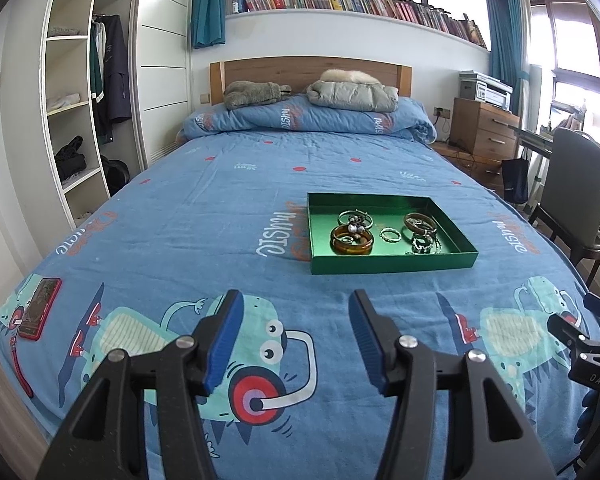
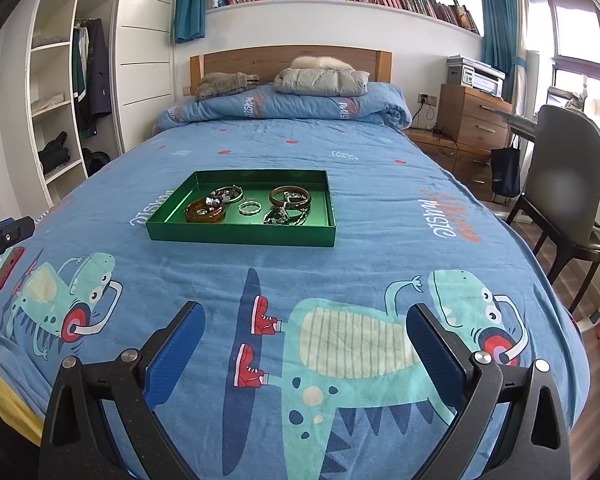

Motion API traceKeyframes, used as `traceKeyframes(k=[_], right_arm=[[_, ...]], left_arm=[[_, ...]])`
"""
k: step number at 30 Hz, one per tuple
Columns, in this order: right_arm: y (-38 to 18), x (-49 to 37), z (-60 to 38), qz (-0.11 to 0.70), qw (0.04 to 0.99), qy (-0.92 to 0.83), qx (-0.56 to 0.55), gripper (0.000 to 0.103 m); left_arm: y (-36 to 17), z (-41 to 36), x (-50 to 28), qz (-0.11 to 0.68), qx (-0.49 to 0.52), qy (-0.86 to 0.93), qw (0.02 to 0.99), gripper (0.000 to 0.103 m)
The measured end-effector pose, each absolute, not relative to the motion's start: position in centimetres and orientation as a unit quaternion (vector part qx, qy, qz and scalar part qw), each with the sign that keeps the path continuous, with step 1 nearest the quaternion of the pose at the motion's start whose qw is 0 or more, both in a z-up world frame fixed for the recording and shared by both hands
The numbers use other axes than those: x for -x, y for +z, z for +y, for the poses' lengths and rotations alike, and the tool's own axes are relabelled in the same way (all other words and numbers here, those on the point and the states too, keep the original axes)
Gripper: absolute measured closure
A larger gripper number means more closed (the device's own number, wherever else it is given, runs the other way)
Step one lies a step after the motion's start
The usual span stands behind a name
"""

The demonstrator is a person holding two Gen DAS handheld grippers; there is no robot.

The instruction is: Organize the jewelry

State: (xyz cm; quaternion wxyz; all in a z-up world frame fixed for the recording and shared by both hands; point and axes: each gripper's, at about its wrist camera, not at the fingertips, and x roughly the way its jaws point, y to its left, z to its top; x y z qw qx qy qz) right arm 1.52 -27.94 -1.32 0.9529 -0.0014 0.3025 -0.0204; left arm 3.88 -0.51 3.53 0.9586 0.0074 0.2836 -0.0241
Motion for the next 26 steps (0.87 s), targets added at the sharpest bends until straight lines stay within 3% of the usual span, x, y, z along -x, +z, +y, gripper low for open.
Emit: traceKeyframes(k=[26], right_arm=[[-1.7,-2.4,-28.8,0.304,0.952,-0.027,-0.003,0.003]], left_arm=[[2.4,-1.2,-4.6,0.290,-0.016,-0.023,0.957,0.048]])
